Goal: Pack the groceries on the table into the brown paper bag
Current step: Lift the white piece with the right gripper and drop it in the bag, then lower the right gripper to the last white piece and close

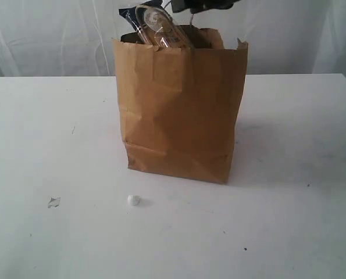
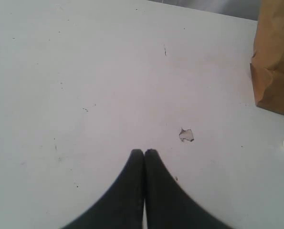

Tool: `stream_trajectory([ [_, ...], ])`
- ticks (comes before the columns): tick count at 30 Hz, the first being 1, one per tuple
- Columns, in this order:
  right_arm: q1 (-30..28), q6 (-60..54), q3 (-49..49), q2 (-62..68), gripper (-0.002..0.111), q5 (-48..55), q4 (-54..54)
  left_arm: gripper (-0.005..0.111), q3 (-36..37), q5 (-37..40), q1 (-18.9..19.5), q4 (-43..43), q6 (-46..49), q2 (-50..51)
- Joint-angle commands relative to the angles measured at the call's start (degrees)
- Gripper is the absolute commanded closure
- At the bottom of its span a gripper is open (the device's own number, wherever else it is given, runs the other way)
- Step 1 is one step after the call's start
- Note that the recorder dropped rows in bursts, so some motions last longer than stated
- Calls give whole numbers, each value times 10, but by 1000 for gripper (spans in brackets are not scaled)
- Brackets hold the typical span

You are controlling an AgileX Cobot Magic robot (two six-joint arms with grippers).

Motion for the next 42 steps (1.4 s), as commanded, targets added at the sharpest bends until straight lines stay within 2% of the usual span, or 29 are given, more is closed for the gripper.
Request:
stream_trajectory([
  [1, -3, -22, 0, -44, 81, 58, 0, 107, 2, -2, 0, -4, 0, -3],
  [7, -2, -14, 0, -66, 108, 221, -72, 107, 2, -2, 0, -4, 0, -3],
  [10, 0, 28, 0, -73, 108, 284, -133, 107, 2, -2, 0, -4, 0, -3],
  [13, 12, 61, 1, -78, 108, 291, -195, 107, 2, -2, 0, -4, 0, -3],
  [17, 45, 74, 33, -91, 108, 291, -207, 107, 2, -2, 0, -4, 0, -3],
  [28, 204, 72, 226, -70, 108, 290, -182, 107, 2, -2, 0, -4, 0, -3],
  [34, 249, 35, 253, -7, 108, 118, -94, 107, 2, -2, 0, -4, 0, -3],
  [36, 249, 11, 246, 25, 108, 94, -38, 107, 2, -2, 0, -4, 0, -3],
  [40, 249, -9, 206, 95, 96, 127, 9, 107, 2, -2, 0, -4, 0, -3],
  [42, 249, -30, 175, 131, 85, 143, 4, 107, 2, -2, 0, -4, 0, -3],
])
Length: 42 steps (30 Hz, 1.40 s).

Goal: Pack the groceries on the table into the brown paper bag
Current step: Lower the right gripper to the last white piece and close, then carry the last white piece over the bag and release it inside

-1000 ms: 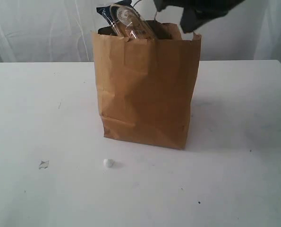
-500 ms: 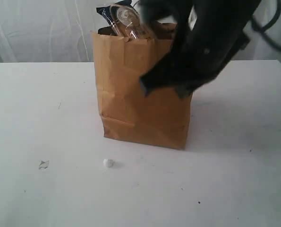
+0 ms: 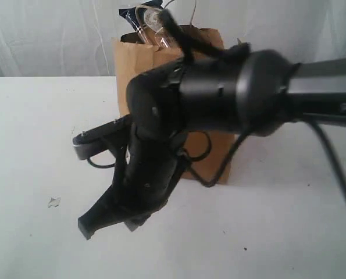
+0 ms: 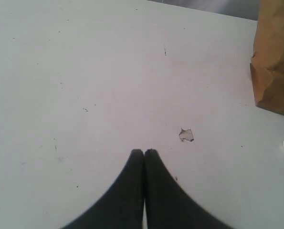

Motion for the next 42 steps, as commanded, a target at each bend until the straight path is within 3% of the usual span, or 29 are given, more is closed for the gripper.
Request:
stream_trajectory([
  [1, -1, -39, -60, 72, 79, 28, 3, 107, 2, -2, 0, -4, 0, -3],
  [4, -6, -39, -109, 106, 63, 34, -29, 107, 2, -2, 0, -4, 0, -3],
  [6, -13, -12, -132, 120, 58, 24, -70, 107, 2, -2, 0, -4, 0, -3],
  [9, -34, 80, -154, 140, 58, 13, -110, 107, 2, -2, 0, -4, 0, -3],
  [11, -55, 105, -165, 155, 58, 15, -82, 107, 2, -2, 0, -4, 0, -3],
  [14, -70, 79, -171, 171, 58, 8, 2, 107, 2, -2, 0, -4, 0, -3],
  [17, -72, 66, -171, 185, 58, -31, 18, 107, 2, -2, 0, -4, 0, -3],
  [21, -72, 65, -171, 202, 65, -71, 19, 107, 2, -2, 0, -4, 0, -3],
  [31, -72, 58, -171, 210, 67, -36, -18, 107, 2, -2, 0, -4, 0, -3],
  [35, -72, 37, -171, 210, 77, -28, -17, 107, 2, -2, 0, -4, 0, -3],
  [40, -72, 37, -171, 210, 81, -28, -18, 107, 2, -2, 0, -4, 0, -3],
  [42, -72, 37, -171, 210, 92, -28, -18, 107, 2, -2, 0, -4, 0, -3],
])
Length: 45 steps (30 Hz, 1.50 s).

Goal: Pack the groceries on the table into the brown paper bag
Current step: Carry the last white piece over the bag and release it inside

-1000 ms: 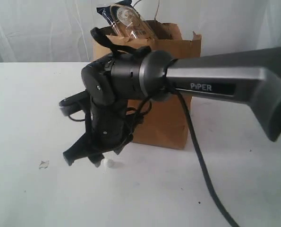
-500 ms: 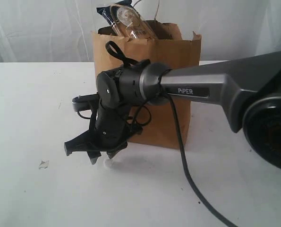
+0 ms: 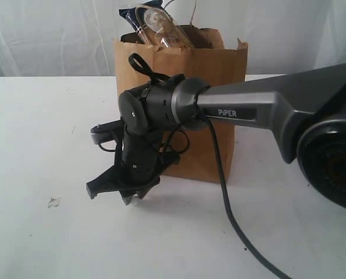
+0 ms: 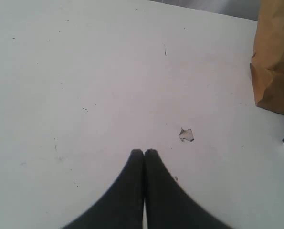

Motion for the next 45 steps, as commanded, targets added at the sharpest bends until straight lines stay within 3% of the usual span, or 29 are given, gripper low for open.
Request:
stream_trajectory([
  [1, -3, -8, -1, 0, 96, 1, -7, 107, 2, -2, 0, -4, 0, -3],
  [10, 2, -13, -2, -29, 100, 68, 24, 107, 2, -2, 0, -4, 0, -3],
  [20, 63, -68, -2, -133, 100, 155, 115, 107, 2, -2, 0, -4, 0, -3],
  [25, 92, -72, -2, -195, 100, 156, 174, 107, 2, -2, 0, -4, 0, -3],
  [34, 92, -88, -2, -360, 100, 100, 277, 107, 2, -2, 0, -4, 0, -3],
  [38, 90, -85, -2, -466, 100, -30, 220, 107, 2, -2, 0, -4, 0, -3],
  [42, 90, -85, -2, -549, 100, -215, 3, 107, 2, -2, 0, -4, 0, -3],
  [45, 90, -80, -1, -557, 100, -212, -159, 107, 2, -2, 0, -4, 0, -3],
])
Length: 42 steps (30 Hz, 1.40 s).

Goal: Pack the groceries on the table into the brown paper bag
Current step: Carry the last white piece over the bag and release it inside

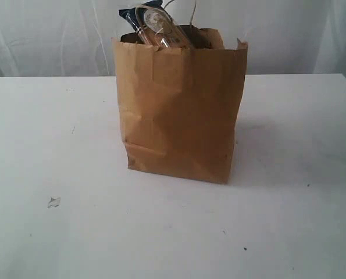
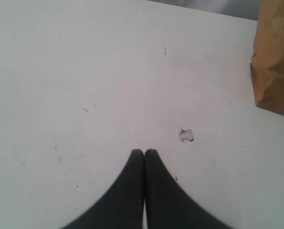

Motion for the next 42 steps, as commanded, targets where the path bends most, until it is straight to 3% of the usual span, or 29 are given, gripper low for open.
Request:
stream_trajectory([
  [1, -2, 15, -1, -3, 100, 21, -209, 107, 2, -2, 0, -4, 0, -3],
  [2, -2, 40, 0, 3, 100, 45, -267, 107, 2, -2, 0, -4, 0, -3],
  [5, -2, 272, 0, 34, 100, 165, -503, 107, 2, -2, 0, -4, 0, -3],
  [7, -9, 345, 0, 45, 100, 200, -544, 107, 2, -2, 0, -4, 0, -3],
  [12, -49, 360, 0, 68, 108, 184, -517, 107, 2, -2, 0, -4, 0, -3],
  [18, -158, 357, 0, 106, 108, 132, -362, 107, 2, -2, 0, -4, 0, -3],
  [27, -212, 114, 0, 172, 108, 97, -80, 107, 2, -2, 0, -4, 0, -3],
  [36, -212, 84, 0, 224, 108, 90, -69, 107, 2, -2, 0, -4, 0, -3],
  [42, -212, 124, 0, 243, 108, 64, -160, 107, 2, -2, 0, -4, 0, -3],
])
